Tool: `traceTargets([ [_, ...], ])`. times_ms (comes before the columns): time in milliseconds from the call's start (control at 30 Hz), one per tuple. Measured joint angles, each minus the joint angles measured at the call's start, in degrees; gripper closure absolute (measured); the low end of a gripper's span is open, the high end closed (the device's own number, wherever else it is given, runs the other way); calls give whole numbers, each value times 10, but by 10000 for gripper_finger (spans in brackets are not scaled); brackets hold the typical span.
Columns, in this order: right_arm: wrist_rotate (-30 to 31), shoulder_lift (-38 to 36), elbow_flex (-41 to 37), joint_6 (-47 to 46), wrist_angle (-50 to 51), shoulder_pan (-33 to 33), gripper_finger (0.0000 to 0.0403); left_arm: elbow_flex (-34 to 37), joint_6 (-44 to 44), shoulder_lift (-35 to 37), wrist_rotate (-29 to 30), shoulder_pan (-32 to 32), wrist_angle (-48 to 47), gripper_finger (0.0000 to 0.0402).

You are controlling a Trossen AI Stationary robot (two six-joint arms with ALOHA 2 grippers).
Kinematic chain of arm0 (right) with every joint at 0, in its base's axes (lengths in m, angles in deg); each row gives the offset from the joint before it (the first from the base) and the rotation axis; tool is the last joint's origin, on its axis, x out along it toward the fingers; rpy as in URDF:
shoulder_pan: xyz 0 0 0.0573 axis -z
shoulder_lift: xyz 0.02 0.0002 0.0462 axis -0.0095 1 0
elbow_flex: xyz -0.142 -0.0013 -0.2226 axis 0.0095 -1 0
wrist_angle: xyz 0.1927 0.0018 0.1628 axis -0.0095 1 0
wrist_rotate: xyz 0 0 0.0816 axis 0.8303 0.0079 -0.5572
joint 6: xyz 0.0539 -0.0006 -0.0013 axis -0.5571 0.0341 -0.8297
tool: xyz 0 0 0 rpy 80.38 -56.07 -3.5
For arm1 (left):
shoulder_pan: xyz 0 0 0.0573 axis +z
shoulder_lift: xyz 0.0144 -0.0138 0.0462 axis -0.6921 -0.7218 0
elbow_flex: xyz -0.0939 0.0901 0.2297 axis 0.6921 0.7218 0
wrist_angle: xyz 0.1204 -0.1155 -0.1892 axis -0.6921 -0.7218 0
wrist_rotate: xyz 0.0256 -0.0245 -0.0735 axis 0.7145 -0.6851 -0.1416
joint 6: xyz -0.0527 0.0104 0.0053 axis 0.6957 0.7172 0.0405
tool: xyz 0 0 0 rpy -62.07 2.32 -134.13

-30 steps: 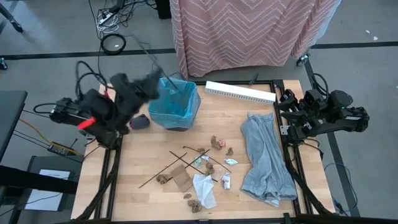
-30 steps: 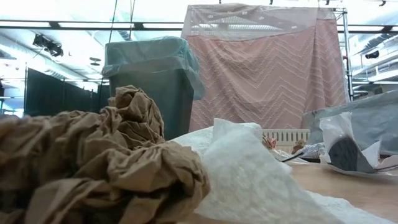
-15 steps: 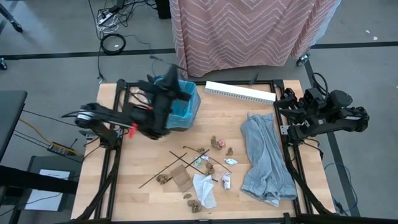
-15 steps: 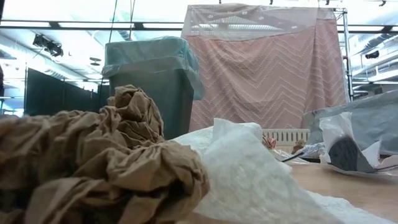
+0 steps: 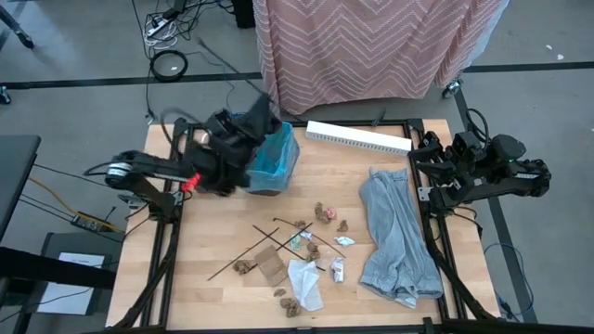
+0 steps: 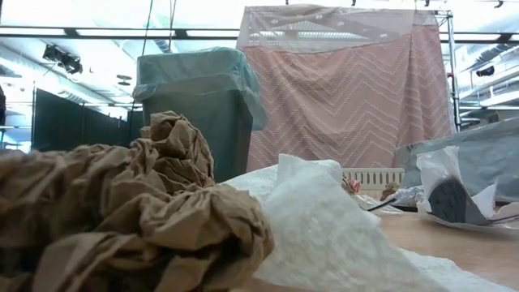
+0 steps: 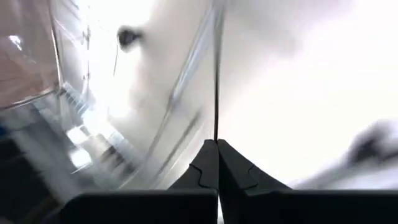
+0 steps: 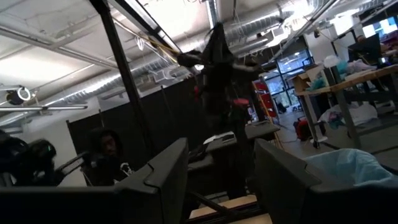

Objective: Place trash/remove bag and relplace
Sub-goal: Put the black zip tie into the black trash bin

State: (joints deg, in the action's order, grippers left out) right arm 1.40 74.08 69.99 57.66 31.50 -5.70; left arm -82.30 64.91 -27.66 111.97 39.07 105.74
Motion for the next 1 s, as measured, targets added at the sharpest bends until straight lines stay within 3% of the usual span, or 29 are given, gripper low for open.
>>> traceTargets([
  [100, 0, 0, 0, -6, 1, 0, 227, -6, -88, 71, -7, 10, -293, 401],
  [233, 0, 0, 0, -12, 1, 0, 227, -47, -159, 133, 59, 14, -657, 401],
  [300, 0, 0, 0, -11, 2, 0, 227, -52, -162, 151, 112, 16, -781, 401],
  [400, 0, 0, 0, -11, 6, 0, 227, -34, -159, 165, 150, 19, -855, 401],
  [567, -1, 0, 0, -11, 12, 0, 227, 54, -150, 186, 195, 17, -859, 401],
  [800, -2, 0, 0, -19, 15, 0, 227, 278, -137, 260, 217, 16, -639, 401],
  [1000, 17, 0, 0, -46, 15, 0, 227, 420, -181, 324, 224, 16, -534, 401],
])
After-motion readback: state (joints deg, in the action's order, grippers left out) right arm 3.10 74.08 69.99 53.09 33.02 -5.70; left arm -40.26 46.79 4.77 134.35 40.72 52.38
